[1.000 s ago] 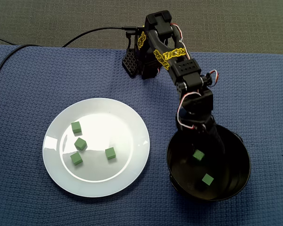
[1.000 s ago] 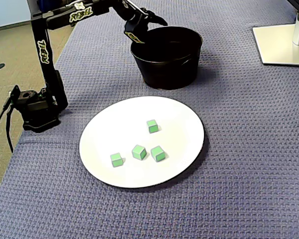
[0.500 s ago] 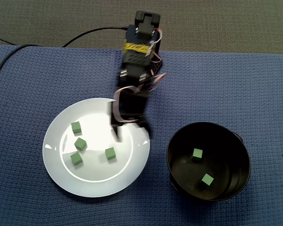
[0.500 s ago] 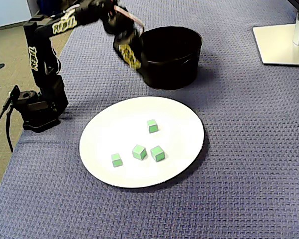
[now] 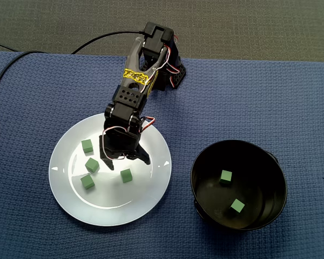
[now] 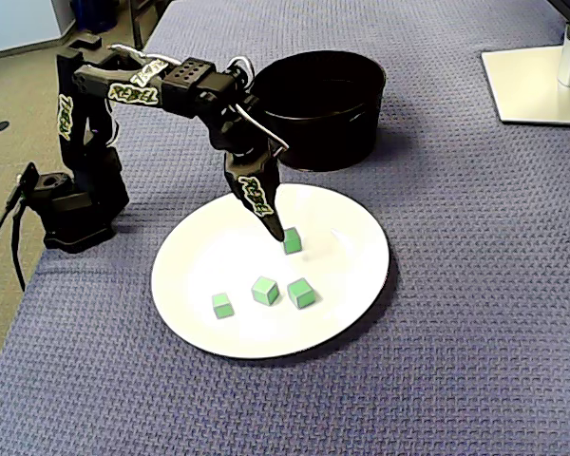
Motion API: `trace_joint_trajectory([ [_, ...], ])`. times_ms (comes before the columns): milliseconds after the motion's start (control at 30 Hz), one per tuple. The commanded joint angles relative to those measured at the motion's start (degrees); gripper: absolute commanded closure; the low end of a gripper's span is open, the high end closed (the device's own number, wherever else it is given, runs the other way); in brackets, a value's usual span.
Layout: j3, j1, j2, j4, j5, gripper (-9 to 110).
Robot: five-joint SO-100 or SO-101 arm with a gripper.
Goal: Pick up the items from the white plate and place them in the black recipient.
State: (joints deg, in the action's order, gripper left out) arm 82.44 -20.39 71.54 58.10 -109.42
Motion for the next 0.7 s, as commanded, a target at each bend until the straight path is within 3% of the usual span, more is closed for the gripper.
trace_joint_trajectory([
  [0,-0.3,0.0,-0.7,-2.6,0.8,62],
  [367,4.0,0.9,-4.7,-11.5,1.1,64],
  [667,5.4,1.2,-5.5,-13.2,3.3,75],
])
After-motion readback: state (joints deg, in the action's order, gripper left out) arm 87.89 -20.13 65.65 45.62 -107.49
